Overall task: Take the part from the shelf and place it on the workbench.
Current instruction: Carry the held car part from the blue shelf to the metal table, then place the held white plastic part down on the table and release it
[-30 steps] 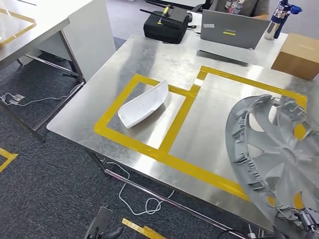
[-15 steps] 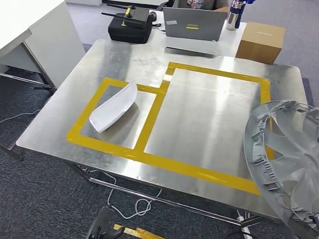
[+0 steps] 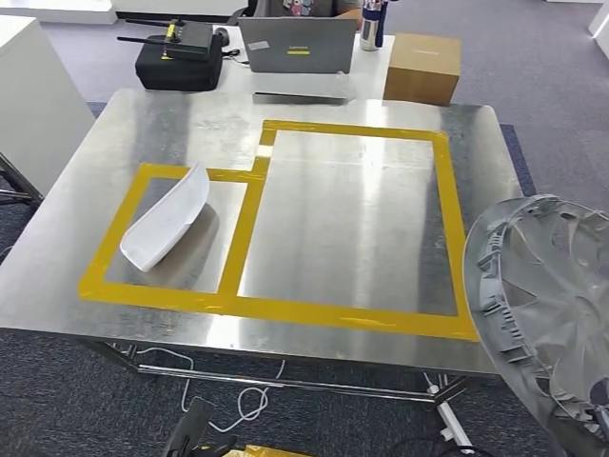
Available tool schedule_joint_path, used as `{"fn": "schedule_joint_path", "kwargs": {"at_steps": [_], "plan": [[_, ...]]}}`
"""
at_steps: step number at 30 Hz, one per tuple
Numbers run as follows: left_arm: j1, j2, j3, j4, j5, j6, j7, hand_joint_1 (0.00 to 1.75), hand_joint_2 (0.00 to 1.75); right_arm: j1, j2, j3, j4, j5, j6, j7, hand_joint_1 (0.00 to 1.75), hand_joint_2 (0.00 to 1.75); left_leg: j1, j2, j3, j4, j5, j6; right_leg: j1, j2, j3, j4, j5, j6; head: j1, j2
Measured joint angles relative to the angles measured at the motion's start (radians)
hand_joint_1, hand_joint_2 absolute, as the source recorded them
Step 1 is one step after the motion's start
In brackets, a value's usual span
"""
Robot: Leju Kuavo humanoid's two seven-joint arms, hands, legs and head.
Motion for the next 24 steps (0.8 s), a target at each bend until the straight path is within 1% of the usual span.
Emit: {"fn": "schedule_joint_path", "kwargs": {"at_steps": [1, 2, 3, 4, 5, 6, 7, 8, 9, 10, 11, 12, 14, 15, 16, 17, 18, 19, 20, 21, 22, 23, 24], "plan": [[-0.001, -0.001, 0.000, 0.000, 0.000, 0.000, 0.000, 0.00, 1.75, 0.000, 0.000, -0.001, 0.001, 0.000, 0.000, 0.000, 1.75, 1.75, 0.003, 0.012, 0.001, -0.008, 0.005, 0.001, 0.002, -0.024, -0.015, 0.024, -0.016, 0.004, 0.004, 0.000], [-0.001, -0.003, 0.000, 0.000, 0.000, 0.000, 0.000, 0.00, 1.75, -0.003, 0.001, -0.001, 0.002, 0.000, 0.000, 0.000, 1.75, 1.75, 0.005, 0.027, 0.003, -0.014, 0.009, 0.003, 0.002, -0.055, -0.039, 0.069, -0.043, 0.008, 0.008, 0.000], [0.001, -0.003, 0.000, 0.000, 0.000, 0.000, 0.000, 0.00, 1.75, -0.006, 0.001, -0.001, 0.003, 0.000, 0.001, -0.001, 1.75, 1.75, 0.004, 0.040, 0.002, -0.015, 0.009, 0.005, 0.002, -0.083, -0.069, 0.131, -0.077, 0.012, 0.011, 0.000], [0.003, -0.002, 0.000, 0.000, 0.000, 0.000, 0.000, 0.00, 1.75, -0.009, 0.001, 0.000, 0.004, 0.000, 0.001, -0.001, 1.75, 1.75, 0.003, 0.055, 0.001, -0.014, 0.009, 0.006, 0.000, -0.096, -0.101, 0.199, -0.107, 0.018, 0.014, 0.000], [0.004, -0.002, 0.000, 0.000, 0.000, 0.000, 0.000, 0.00, 1.75, -0.011, 0.001, -0.001, 0.006, 0.000, 0.002, 0.000, 1.75, 1.75, 0.003, 0.070, 0.000, -0.014, 0.009, 0.006, -0.003, -0.102, -0.123, 0.250, -0.125, 0.022, 0.014, 0.000], [0.005, -0.002, 0.000, 0.000, 0.000, -0.001, 0.000, 0.00, 1.75, -0.011, 0.001, -0.001, 0.007, 0.000, 0.006, 0.000, 1.75, 1.75, 0.003, 0.083, 0.000, -0.014, 0.008, 0.005, -0.006, -0.106, -0.129, 0.268, -0.124, 0.026, 0.014, 0.000], [0.004, -0.002, 0.000, 0.000, 0.000, -0.001, 0.000, 0.00, 1.75, -0.012, 0.001, -0.002, 0.009, -0.001, 0.016, 0.002, 1.75, 1.75, 0.003, 0.096, 0.001, -0.013, 0.006, 0.003, -0.008, -0.110, -0.113, 0.245, -0.105, 0.029, 0.014, 0.000], [0.004, -0.002, 0.000, 0.000, 0.000, -0.001, 0.000, 0.00, 1.75, -0.015, 0.001, -0.005, 0.011, -0.002, 0.030, 0.003, 1.75, 1.75, 0.004, 0.108, 0.003, -0.012, 0.004, -0.001, -0.011, -0.121, -0.077, 0.185, -0.074, 0.032, 0.014, 0.000], [0.003, -0.003, 0.000, 0.000, 0.000, -0.001, 0.000, 0.00, 1.75, -0.020, 0.001, -0.010, 0.013, -0.003, 0.048, 0.004, 1.75, 1.75, 0.004, 0.119, 0.006, -0.010, 0.001, -0.006, -0.012, -0.141, -0.034, 0.109, -0.048, 0.034, 0.014, 0.000], [0.002, -0.003, 0.000, 0.000, 0.000, -0.001, 0.000, 0.00, 1.75, -0.027, 0.001, -0.017, 0.015, -0.003, 0.065, 0.003, 1.75, 1.75, 0.002, 0.129, 0.007, -0.006, -0.004, -0.013, -0.011, -0.158, 0.003, 0.045, -0.029, 0.032, 0.014, 0.000], [0.001, -0.003, 0.000, 0.000, 0.000, -0.002, 0.000, 0.00, 1.75, -0.033, 0.001, -0.024, 0.018, -0.003, 0.079, 0.002, 1.75, 1.75, -0.001, 0.137, 0.007, -0.003, -0.007, -0.019, -0.010, -0.169, 0.027, 0.004, -0.021, 0.027, 0.013, 0.000], [0.000, -0.002, 0.000, 0.000, -0.001, -0.002, 0.000, 0.00, 1.75, -0.038, 0.001, -0.030, 0.022, -0.003, 0.091, 0.000, 1.75, 1.75, -0.004, 0.145, 0.008, 0.000, -0.010, -0.024, -0.008, -0.171, 0.035, -0.010, -0.022, 0.020, 0.011, 0.000], [-0.002, -0.003, 0.000, 0.000, -0.003, -0.004, 0.000, 0.00, 1.75, -0.050, 0.001, -0.049, 0.029, 0.001, 0.124, -0.004, 1.75, 1.75, -0.004, 0.157, 0.009, 0.002, -0.012, -0.033, -0.006, -0.151, 0.033, -0.008, -0.020, 0.006, 0.008, 0.000], [-0.004, -0.003, -0.001, 0.000, -0.004, -0.005, 0.000, 0.00, 1.75, -0.061, 0.001, -0.062, 0.032, 0.007, 0.148, -0.005, 1.75, 1.75, -0.002, 0.148, 0.009, 0.008, -0.019, -0.038, -0.007, -0.142, 0.031, -0.007, -0.018, 0.000, 0.007, 0.000], [-0.005, -0.004, -0.001, 0.000, -0.006, -0.007, 0.000, 0.00, 1.75, -0.076, 0.001, -0.078, 0.036, 0.014, 0.177, -0.006, 1.75, 1.75, 0.001, 0.129, 0.003, 0.026, -0.036, -0.043, -0.008, -0.133, 0.029, -0.008, -0.016, -0.006, 0.006, 0.000], [-0.006, -0.004, -0.001, 0.000, -0.008, -0.008, 0.000, 0.00, 1.75, -0.093, 0.001, -0.096, 0.041, 0.023, 0.208, -0.008, 1.75, 1.75, 0.003, 0.103, -0.013, 0.066, -0.063, -0.046, -0.010, -0.126, 0.029, -0.009, -0.014, -0.011, 0.005, 0.000], [-0.006, -0.004, -0.002, 0.000, -0.010, -0.009, 0.000, 0.00, 1.75, -0.112, 0.001, -0.115, 0.049, 0.032, 0.239, -0.011, 1.75, 1.75, 0.004, 0.077, -0.041, 0.128, -0.098, -0.048, -0.010, -0.118, 0.027, -0.009, -0.013, -0.015, 0.003, 0.000], [-0.006, -0.004, -0.002, 0.000, -0.011, -0.010, 0.001, 0.00, 1.75, -0.131, 0.001, -0.134, 0.059, 0.042, 0.267, -0.015, 1.75, 1.75, 0.004, 0.063, -0.075, 0.201, -0.132, -0.047, -0.009, -0.111, 0.025, -0.009, -0.012, -0.018, 0.003, 0.000], [-0.005, -0.004, -0.002, 0.000, -0.013, -0.010, 0.003, 0.00, 1.75, -0.150, 0.001, -0.152, 0.069, 0.055, 0.289, -0.019, 1.75, 1.75, 0.004, 0.057, -0.106, 0.264, -0.154, -0.045, -0.008, -0.103, 0.024, -0.009, -0.011, -0.020, 0.003, 0.000], [-0.004, -0.004, -0.002, 0.000, -0.015, -0.010, 0.004, 0.00, 1.75, -0.166, 0.001, -0.169, 0.079, 0.073, 0.306, -0.022, 1.75, 1.75, 0.003, 0.055, -0.125, 0.299, -0.157, -0.043, -0.006, -0.095, 0.023, -0.008, -0.010, -0.021, 0.003, 0.000], [-0.004, -0.004, -0.003, 0.000, -0.017, -0.011, 0.006, 0.00, 1.75, -0.181, 0.001, -0.183, 0.089, 0.094, 0.319, -0.023, 1.75, 1.75, 0.002, 0.054, -0.126, 0.294, -0.138, -0.039, -0.005, -0.088, 0.024, -0.008, -0.010, -0.021, 0.003, 0.000], [-0.004, -0.004, -0.003, 0.000, -0.019, -0.011, 0.007, 0.00, 1.75, -0.196, 0.001, -0.194, 0.099, 0.118, 0.330, -0.023, 1.75, 1.75, 0.001, 0.053, -0.109, 0.250, -0.103, -0.033, -0.003, -0.083, 0.025, -0.008, -0.010, -0.021, 0.003, 0.000], [-0.006, -0.004, -0.004, 0.000, -0.021, -0.011, 0.008, 0.00, 1.75, -0.209, 0.001, -0.202, 0.111, 0.144, 0.340, -0.020, 1.75, 1.75, -0.001, 0.050, -0.080, 0.182, -0.059, -0.025, -0.002, -0.078, 0.027, -0.008, -0.010, -0.021, 0.003, 0.000]]}}
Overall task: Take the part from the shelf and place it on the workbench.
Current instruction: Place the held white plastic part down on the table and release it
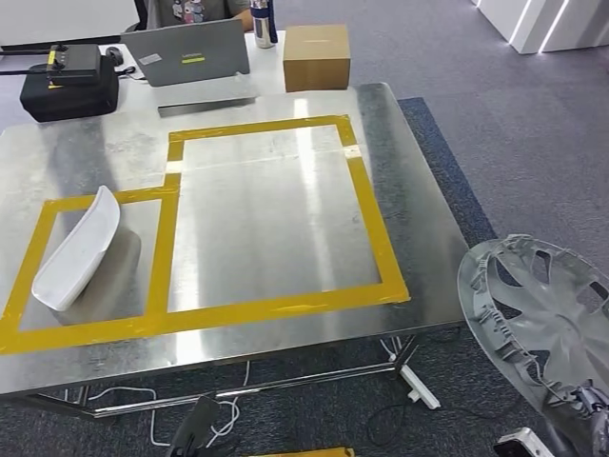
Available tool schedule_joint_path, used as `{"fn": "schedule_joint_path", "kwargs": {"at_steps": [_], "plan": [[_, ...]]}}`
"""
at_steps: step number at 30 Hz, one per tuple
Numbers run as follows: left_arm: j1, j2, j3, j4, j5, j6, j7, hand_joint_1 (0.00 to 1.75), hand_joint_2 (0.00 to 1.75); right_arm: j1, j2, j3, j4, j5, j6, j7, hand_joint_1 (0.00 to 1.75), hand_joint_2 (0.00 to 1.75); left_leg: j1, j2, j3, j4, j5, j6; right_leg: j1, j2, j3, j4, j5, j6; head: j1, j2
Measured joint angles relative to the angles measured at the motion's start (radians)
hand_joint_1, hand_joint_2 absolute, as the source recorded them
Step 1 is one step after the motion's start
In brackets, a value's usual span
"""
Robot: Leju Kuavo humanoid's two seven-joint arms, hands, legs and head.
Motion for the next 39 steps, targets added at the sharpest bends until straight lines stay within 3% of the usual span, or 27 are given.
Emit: {"fn": "schedule_joint_path", "kwargs": {"at_steps": [2, 3, 4, 6, 8, 10, 13, 18, 27, 39], "plan": [[-0.006, 0.000, -0.004, 0.000, -0.010, -0.005, 0.008, 0.00, 1.75, -0.028, -0.007, -0.002, 0.033, 0.074, 0.020, 0.022, 1.75, 1.75, -0.004, -0.008, 0.049, -0.122, 0.054, 0.015, 0.003, 0.006, -0.001, 0.002, 0.001, 0.004, 0.000, 0.000], [-0.010, -0.001, -0.009, 0.000, -0.019, -0.010, 0.018, 0.00, 1.75, -0.044, -0.023, 0.012, 0.059, 0.129, 0.027, 0.054, 1.75, 1.75, -0.005, -0.012, 0.059, -0.155, 0.062, 0.014, 0.005, 0.008, -0.004, 0.004, 0.001, 0.006, 0.001, 0.000], [-0.014, -0.003, -0.015, 0.000, -0.029, -0.016, 0.031, 0.00, 1.75, -0.065, -0.053, 0.045, 0.097, 0.182, 0.027, 0.114, 1.75, 1.75, -0.004, -0.013, 0.060, -0.167, 0.061, 0.007, 0.006, 0.009, -0.008, 0.006, 0.003, 0.007, 0.001, 0.000], [-0.025, -0.010, -0.032, 0.000, -0.040, -0.024, 0.052, 0.00, 1.75, -0.114, -0.151, 0.180, 0.190, 0.207, -0.005, 0.335, 1.75, 1.75, -0.005, -0.012, 0.058, -0.173, 0.064, -0.003, 0.004, 0.010, -0.012, 0.005, 0.006, 0.006, 0.001, 0.000], [-0.038, -0.015, -0.045, 0.000, -0.042, -0.026, 0.060, 0.00, 1.75, -0.150, -0.264, 0.359, 0.263, 0.136, -0.052, 0.558, 1.75, 1.75, -0.008, -0.012, 0.058, -0.173, 0.067, 0.002, 0.001, 0.010, -0.012, -0.001, 0.012, 0.010, 0.002, 0.000], [-0.043, -0.016, -0.052, 0.000, -0.041, -0.027, 0.062, 0.00, 1.75, -0.161, -0.354, 0.507, 0.296, 0.077, -0.086, 0.644, 1.75, 1.75, -0.010, -0.013, 0.057, -0.172, 0.070, 0.006, -0.001, 0.009, -0.011, -0.006, 0.017, 0.017, 0.002, 0.000], [-0.043, -0.015, -0.058, 0.000, -0.039, -0.027, 0.062, 0.00, 1.75, -0.162, -0.447, 0.636, 0.312, 0.048, -0.113, 0.667, 1.75, 1.75, -0.012, -0.013, 0.057, -0.172, 0.071, 0.010, -0.003, 0.008, -0.011, -0.008, 0.019, 0.021, 0.001, 0.000], [-0.044, -0.015, -0.068, 0.000, -0.030, -0.027, 0.062, 0.00, 1.75, -0.161, -0.544, 0.731, 0.321, 0.037, -0.134, 0.684, 1.75, 1.75, -0.013, -0.013, 0.057, -0.171, 0.070, 0.012, -0.003, 0.010, -0.011, -0.008, 0.020, 0.023, 0.001, 0.000], [-0.044, -0.018, -0.072, 0.000, -0.029, -0.024, 0.067, 0.00, 1.75, -0.159, -0.617, 0.816, 0.308, 0.087, -0.166, 0.730, 1.75, 1.75, -0.010, -0.013, 0.057, -0.171, 0.071, 0.012, 0.000, 0.010, -0.011, -0.008, 0.020, 0.022, 0.001, 0.000], [-0.044, -0.020, -0.076, 0.000, -0.028, -0.023, 0.070, 0.00, 1.75, -0.166, -0.665, 0.892, 0.264, 0.123, -0.171, 0.737, 1.75, 1.75, -0.008, -0.013, 0.057, -0.171, 0.072, 0.011, 0.001, 0.009, -0.011, -0.007, 0.020, 0.022, 0.001, 0.000]]}}
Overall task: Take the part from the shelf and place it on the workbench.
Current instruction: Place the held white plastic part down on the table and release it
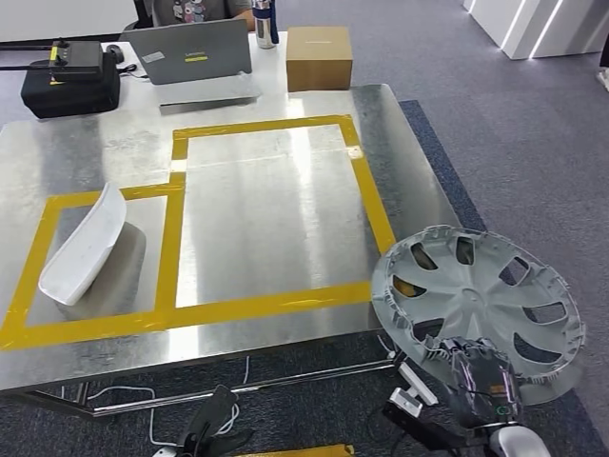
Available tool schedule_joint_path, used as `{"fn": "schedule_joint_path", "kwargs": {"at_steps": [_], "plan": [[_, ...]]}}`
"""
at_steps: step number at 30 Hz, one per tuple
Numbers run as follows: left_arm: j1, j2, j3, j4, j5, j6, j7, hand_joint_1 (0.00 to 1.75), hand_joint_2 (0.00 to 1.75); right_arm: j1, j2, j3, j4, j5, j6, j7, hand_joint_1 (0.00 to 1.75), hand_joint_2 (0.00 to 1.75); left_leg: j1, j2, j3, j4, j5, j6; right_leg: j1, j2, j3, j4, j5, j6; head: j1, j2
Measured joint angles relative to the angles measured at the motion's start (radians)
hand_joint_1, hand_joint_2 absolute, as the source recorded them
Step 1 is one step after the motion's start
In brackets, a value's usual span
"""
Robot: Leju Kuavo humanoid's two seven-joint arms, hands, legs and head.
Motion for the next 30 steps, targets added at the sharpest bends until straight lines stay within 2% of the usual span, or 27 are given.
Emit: {"fn": "schedule_joint_path", "kwargs": {"at_steps": [5, 11, 13, 14, 16, 17, 18, 19, 20, 21, 22, 23, 24, 27, 29, 30], "plan": [[0.000, 0.000, -0.002, 0.000, -0.001, -0.002, 0.000, 0.00, 1.75, -0.009, -0.007, 0.024, -0.001, 0.004, 0.003, -0.001, 1.75, 1.75, -0.002, 0.000, -0.002, 0.003, -0.001, 0.003, -0.002, 0.000, 0.000, -0.001, 0.001, 0.002, 0.000, 0.000], [-0.003, 0.001, -0.003, 0.000, -0.001, -0.002, 0.000, 0.00, 1.75, -0.015, -0.013, 0.040, -0.001, 0.004, 0.003, 0.000, 1.75, 1.75, -0.006, 0.000, -0.003, 0.001, 0.002, 0.017, -0.006, 0.000, 0.000, -0.005, 0.006, 0.015, -0.001, 0.000], [-0.006, -0.001, -0.003, 0.000, -0.001, -0.002, 0.000, 0.00, 1.75, -0.017, -0.019, 0.043, -0.002, 0.002, 0.003, 0.001, 1.75, 1.75, 0.000, 0.002, 0.003, -0.017, 0.015, 0.025, -0.005, -0.010, -0.012, 0.012, -0.010, 0.020, 0.001, 0.000], [-0.008, -0.001, -0.004, 0.000, -0.001, -0.002, 0.000, 0.00, 1.75, -0.017, -0.024, 0.044, -0.003, 0.001, 0.004, 0.002, 1.75, 1.75, 0.003, 0.003, 0.005, -0.025, 0.020, 0.028, -0.005, -0.018, -0.030, 0.049, -0.035, 0.023, 0.003, 0.000], [-0.007, -0.002, -0.004, 0.000, -0.002, -0.002, 0.002, 0.00, 1.75, -0.018, -0.031, 0.047, -0.003, -0.003, 0.007, 0.007, 1.75, 1.75, 0.004, 0.005, 0.003, -0.028, 0.024, 0.031, -0.007, -0.031, -0.088, 0.176, -0.102, 0.028, 0.005, 0.000], [-0.005, -0.002, -0.004, 0.000, -0.002, -0.002, 0.003, 0.00, 1.75, -0.019, -0.035, 0.049, -0.003, -0.006, 0.008, 0.010, 1.75, 1.75, 0.004, 0.005, 0.002, -0.027, 0.024, 0.031, -0.009, -0.034, -0.115, 0.238, -0.126, 0.032, 0.005, 0.000], [-0.004, -0.003, -0.004, 0.000, -0.002, -0.002, 0.004, 0.00, 1.75, -0.019, -0.039, 0.051, -0.003, -0.008, 0.009, 0.012, 1.75, 1.75, 0.005, 0.005, 0.001, -0.027, 0.024, 0.029, -0.011, -0.035, -0.128, 0.268, -0.131, 0.035, 0.004, 0.000], [-0.003, -0.003, -0.005, 0.000, -0.002, -0.002, 0.005, 0.00, 1.75, -0.019, -0.043, 0.053, -0.003, -0.010, 0.009, 0.014, 1.75, 1.75, 0.007, 0.004, 0.001, -0.026, 0.023, 0.026, -0.014, -0.035, -0.121, 0.260, -0.117, 0.039, 0.005, 0.000], [-0.003, -0.003, -0.005, 0.000, -0.002, -0.002, 0.006, 0.00, 1.75, -0.020, -0.047, 0.055, -0.003, -0.012, 0.010, 0.015, 1.75, 1.75, 0.011, 0.001, 0.002, -0.023, 0.021, 0.022, -0.017, -0.035, -0.093, 0.211, -0.086, 0.043, 0.004, 0.000], [-0.003, -0.003, -0.006, 0.000, -0.002, -0.002, 0.006, 0.00, 1.75, -0.020, -0.049, 0.057, -0.003, -0.014, 0.010, 0.016, 1.75, 1.75, 0.014, -0.001, 0.002, -0.018, 0.018, 0.015, -0.022, -0.032, -0.055, 0.139, -0.056, 0.048, 0.005, 0.000], [-0.004, -0.003, -0.007, 0.000, -0.002, -0.002, 0.006, 0.00, 1.75, -0.022, -0.051, 0.059, -0.003, -0.015, 0.011, 0.016, 1.75, 1.75, 0.014, -0.004, -0.001, -0.010, 0.013, 0.006, -0.024, -0.025, -0.017, 0.074, -0.037, 0.051, 0.008, 0.000], [-0.005, -0.002, -0.009, 0.000, -0.001, -0.001, 0.007, 0.00, 1.75, -0.023, -0.053, 0.060, -0.004, -0.016, 0.012, 0.018, 1.75, 1.75, 0.014, -0.007, -0.005, -0.002, 0.010, -0.002, -0.026, -0.020, 0.008, 0.031, -0.028, 0.047, 0.009, 0.000], [-0.006, -0.001, -0.011, 0.000, -0.001, 0.000, 0.008, 0.00, 1.75, -0.023, -0.055, 0.061, -0.004, -0.017, 0.012, 0.020, 1.75, 1.75, 0.012, -0.009, -0.009, 0.004, 0.008, -0.008, -0.026, -0.015, 0.019, 0.013, -0.031, 0.041, 0.009, 0.000], [-0.005, 0.001, -0.016, 0.000, 0.002, 0.004, 0.011, 0.00, 1.75, -0.020, -0.061, 0.063, -0.006, -0.021, 0.012, 0.028, 1.75, 1.75, 0.014, -0.011, -0.014, 0.011, 0.003, -0.020, -0.022, -0.019, 0.017, 0.018, -0.033, 0.013, 0.005, 0.000], [-0.007, 0.001, -0.018, 0.000, 0.005, 0.005, 0.013, 0.00, 1.75, -0.019, -0.065, 0.064, -0.009, -0.022, 0.011, 0.030, 1.75, 1.75, 0.017, -0.005, -0.036, 0.065, -0.036, -0.026, -0.020, -0.027, 0.017, 0.017, -0.032, 0.000, 0.003, 0.000], [-0.007, 0.001, -0.019, 0.000, 0.006, 0.006, 0.013, 0.00, 1.75, -0.017, -0.066, 0.064, -0.010, -0.022, 0.011, 0.031, 1.75, 1.75, 0.017, -0.002, -0.061, 0.124, -0.070, -0.028, -0.017, -0.033, 0.016, 0.017, -0.032, -0.005, 0.002, 0.000]]}}
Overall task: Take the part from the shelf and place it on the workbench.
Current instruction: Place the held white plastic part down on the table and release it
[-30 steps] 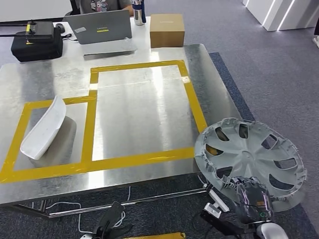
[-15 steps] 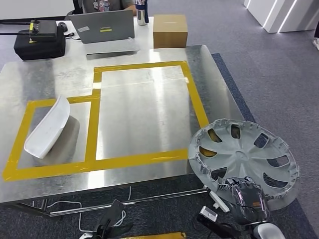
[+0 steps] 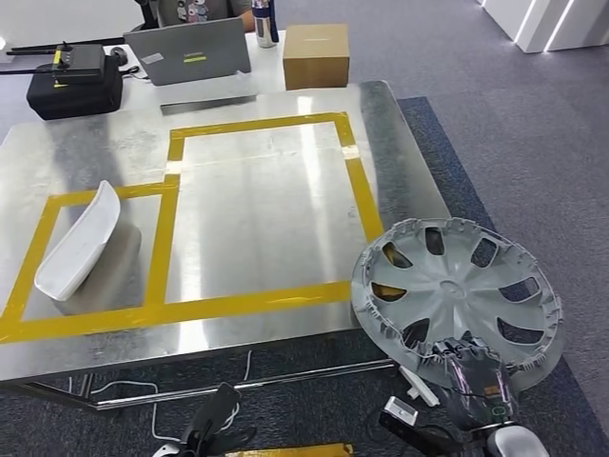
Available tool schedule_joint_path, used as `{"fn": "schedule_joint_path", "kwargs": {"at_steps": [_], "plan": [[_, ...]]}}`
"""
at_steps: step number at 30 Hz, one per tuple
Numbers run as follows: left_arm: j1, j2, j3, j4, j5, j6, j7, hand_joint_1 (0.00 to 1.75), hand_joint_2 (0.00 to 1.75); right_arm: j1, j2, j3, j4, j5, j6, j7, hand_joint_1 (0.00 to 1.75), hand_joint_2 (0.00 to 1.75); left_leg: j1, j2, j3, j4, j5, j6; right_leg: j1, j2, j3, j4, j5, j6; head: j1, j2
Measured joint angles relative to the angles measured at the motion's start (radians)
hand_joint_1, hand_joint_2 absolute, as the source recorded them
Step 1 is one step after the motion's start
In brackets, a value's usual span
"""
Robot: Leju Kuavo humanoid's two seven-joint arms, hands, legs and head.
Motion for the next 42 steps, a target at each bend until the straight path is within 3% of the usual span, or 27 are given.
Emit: {"fn": "schedule_joint_path", "kwargs": {"at_steps": [2, 3, 4, 5, 7, 9, 12, 14, 17, 18, 19, 20, 22, 24, 27, 29, 32, 33, 34, 35, 36, 38, 40, 42], "plan": [[0.001, 0.000, -0.001, 0.000, 0.001, 0.000, 0.002, 0.00, 1.75, 0.003, -0.001, 0.000, -0.001, 0.000, 0.000, 0.001, 1.75, 1.75, 0.000, 0.002, -0.062, 0.138, -0.062, 0.000, 0.006, -0.010, -0.002, 0.000, 0.000, -0.005, -0.001, 0.000], [0.003, 0.000, -0.001, 0.000, 0.001, 0.000, 0.003, 0.00, 1.75, 0.004, -0.001, 0.001, -0.001, 0.000, 0.000, 0.001, 1.75, 1.75, -0.001, 0.002, -0.079, 0.177, -0.071, 0.003, 0.010, -0.015, -0.002, 0.000, 0.000, -0.006, -0.001, 0.000], [0.004, 0.001, -0.001, 0.000, 0.001, 0.000, 0.004, 0.00, 1.75, 0.005, -0.001, 0.001, -0.001, -0.001, 0.000, 0.001, 1.75, 1.75, -0.002, 0.002, -0.079, 0.179, -0.059, 0.008, 0.013, -0.020, -0.002, 0.000, -0.001, -0.007, -0.001, 0.000], [0.004, 0.001, -0.001, 0.000, 0.001, 0.000, 0.004, 0.00, 1.75, 0.005, -0.002, 0.001, -0.001, -0.002, 0.000, 0.001, 1.75, 1.75, -0.004, 0.003, -0.059, 0.141, -0.030, 0.015, 0.016, -0.024, 0.000, 0.000, -0.001, -0.007, -0.001, 0.000], [0.001, 0.002, -0.002, 0.000, 0.003, 0.000, 0.002, 0.00, 1.75, 0.005, -0.003, 0.000, -0.002, -0.006, 0.000, 0.002, 1.75, 1.75, -0.014, 0.020, 0.009, 0.007, 0.034, 0.034, 0.022, -0.032, 0.003, 0.001, -0.001, -0.007, 0.000, 0.000], [-0.006, 0.001, -0.002, 0.000, 0.008, -0.002, 0.002, 0.00, 1.75, 0.006, -0.004, -0.002, -0.002, -0.011, -0.001, 0.003, 1.75, 1.75, -0.023, 0.038, 0.051, -0.086, 0.058, 0.046, 0.026, -0.041, 0.001, 0.003, -0.001, -0.003, 0.001, 0.000], [-0.011, -0.001, -0.002, 0.000, 0.012, -0.002, 0.013, 0.00, 1.75, 0.006, -0.005, -0.005, -0.002, -0.015, -0.003, 0.003, 1.75, 1.75, -0.024, 0.032, 0.052, -0.110, 0.062, 0.048, 0.025, -0.053, -0.005, 0.001, 0.000, 0.010, 0.000, 0.000], [-0.014, -0.002, -0.002, 0.000, 0.013, -0.002, 0.019, 0.00, 1.75, 0.005, -0.007, -0.006, -0.002, -0.017, -0.003, 0.002, 1.75, 1.75, -0.018, 0.023, 0.054, -0.120, 0.073, 0.054, 0.023, -0.040, -0.023, 0.038, -0.028, 0.019, 0.003, 0.000], [-0.020, -0.006, -0.001, 0.000, 0.023, -0.007, 0.028, 0.00, 1.75, 0.007, -0.009, -0.006, -0.001, -0.018, -0.005, 0.002, 1.75, 1.75, -0.017, 0.012, 0.051, -0.123, 0.079, 0.061, 0.020, -0.016, -0.110, 0.221, -0.115, 0.029, 0.008, 0.000], [-0.021, -0.007, -0.001, 0.000, 0.028, -0.011, 0.029, 0.00, 1.75, 0.008, -0.009, -0.006, -0.001, -0.018, -0.006, 0.002, 1.75, 1.75, -0.017, 0.008, 0.050, -0.123, 0.080, 0.061, 0.020, -0.014, -0.134, 0.269, -0.128, 0.032, 0.008, 0.000], [-0.022, -0.008, -0.001, 0.000, 0.032, -0.015, 0.027, 0.00, 1.75, 0.011, -0.009, -0.006, 0.000, -0.018, -0.009, 0.002, 1.75, 1.75, -0.017, 0.003, 0.050, -0.123, 0.080, 0.061, 0.019, -0.014, -0.142, 0.282, -0.121, 0.034, 0.008, 0.000], [-0.024, -0.010, 0.000, 0.000, 0.037, -0.019, 0.023, 0.00, 1.75, 0.013, -0.009, -0.005, 0.000, -0.018, -0.012, 0.002, 1.75, 1.75, -0.017, -0.003, 0.051, -0.122, 0.079, 0.060, 0.018, -0.013, -0.130, 0.255, -0.094, 0.036, 0.008, 0.000], [-0.035, -0.015, 0.000, 0.000, 0.043, -0.025, 0.012, 0.00, 1.75, 0.015, -0.009, -0.004, 0.001, -0.017, -0.018, 0.002, 1.75, 1.75, -0.017, -0.014, 0.051, -0.119, 0.077, 0.054, 0.011, 0.003, -0.071, 0.125, -0.024, 0.039, 0.009, 0.000], [-0.051, -0.021, -0.001, 0.000, 0.047, -0.031, 0.006, 0.00, 1.75, 0.015, -0.009, -0.003, 0.002, -0.015, -0.024, 0.001, 1.75, 1.75, -0.020, -0.026, 0.044, -0.111, 0.075, 0.044, 0.006, 0.023, -0.020, 0.024, 0.004, 0.033, 0.008, 0.000], [-0.062, -0.025, -0.001, 0.000, 0.052, -0.030, 0.008, 0.00, 1.75, 0.015, -0.009, -0.001, 0.002, -0.009, -0.030, -0.001, 1.75, 1.75, -0.021, -0.036, 0.034, -0.105, 0.077, 0.030, 0.006, 0.020, -0.008, 0.004, 0.002, 0.014, 0.006, 0.000], [-0.063, -0.027, -0.002, 0.000, 0.054, -0.028, 0.012, 0.00, 1.75, 0.015, -0.009, 0.000, 0.001, -0.005, -0.030, -0.002, 1.75, 1.75, -0.019, -0.025, 0.023, -0.077, 0.055, 0.020, 0.004, 0.009, -0.006, 0.002, 0.003, 0.002, 0.002, 0.000], [-0.064, -0.029, -0.003, 0.000, 0.056, -0.027, 0.013, 0.00, 1.75, 0.014, -0.009, 0.000, 0.001, -0.008, -0.029, 0.000, 1.75, 1.75, -0.014, -0.001, -0.056, 0.097, -0.037, 0.005, 0.005, -0.012, -0.006, 0.000, 0.002, -0.009, -0.004, 0.000], [-0.063, -0.029, -0.003, 0.000, 0.058, -0.027, 0.013, 0.00, 1.75, 0.013, -0.009, -0.001, 0.002, -0.014, -0.029, 0.001, 1.75, 1.75, -0.013, 0.000, -0.082, 0.155, -0.058, 0.003, 0.005, -0.018, -0.007, 0.000, 0.002, -0.010, -0.004, 0.000], [-0.062, -0.029, -0.003, 0.000, 0.060, -0.027, 0.014, 0.00, 1.75, 0.012, -0.009, -0.004, 0.003, -0.020, -0.028, 0.002, 1.75, 1.75, -0.012, 0.001, -0.094, 0.183, -0.060, 0.003, 0.006, -0.024, -0.007, 0.000, 0.002, -0.010, -0.005, 0.000], [-0.061, -0.028, -0.003, 0.000, 0.063, -0.027, 0.014, 0.00, 1.75, 0.011, -0.009, -0.007, 0.004, -0.027, -0.028, 0.001, 1.75, 1.75, -0.012, 0.002, -0.087, 0.170, -0.042, 0.004, 0.007, -0.029, -0.006, 0.000, 0.002, -0.010, -0.005, 0.000], [-0.061, -0.028, -0.003, 0.000, 0.065, -0.026, 0.014, 0.00, 1.75, 0.010, -0.009, -0.013, 0.005, -0.034, -0.027, 0.000, 1.75, 1.75, -0.012, 0.005, -0.061, 0.120, -0.009, 0.008, 0.008, -0.034, -0.005, 0.000, 0.002, -0.010, -0.005, 0.000], [-0.064, -0.026, -0.003, 0.000, 0.070, -0.025, 0.014, 0.00, 1.75, 0.010, -0.009, -0.027, 0.008, -0.052, -0.026, -0.006, 1.75, 1.75, -0.017, 0.029, 0.011, -0.021, 0.050, 0.019, 0.012, -0.044, -0.001, 0.001, 0.001, -0.007, -0.004, 0.000], [-0.067, -0.026, -0.003, 0.000, 0.074, -0.024, 0.014, 0.00, 1.75, 0.010, -0.009, -0.048, 0.012, -0.072, -0.024, -0.015, 1.75, 1.75, -0.023, 0.049, 0.045, -0.098, 0.066, 0.029, 0.016, -0.052, -0.001, 0.002, 0.001, 0.001, -0.004, 0.000], [-0.066, -0.025, -0.003, 0.000, 0.079, -0.023, 0.015, 0.00, 1.75, 0.010, -0.009, -0.071, 0.018, -0.091, -0.023, -0.027, 1.75, 1.75, -0.025, 0.042, 0.044, -0.108, 0.067, 0.036, 0.016, -0.063, 0.000, -0.003, 0.004, 0.013, -0.003, 0.000]]}}
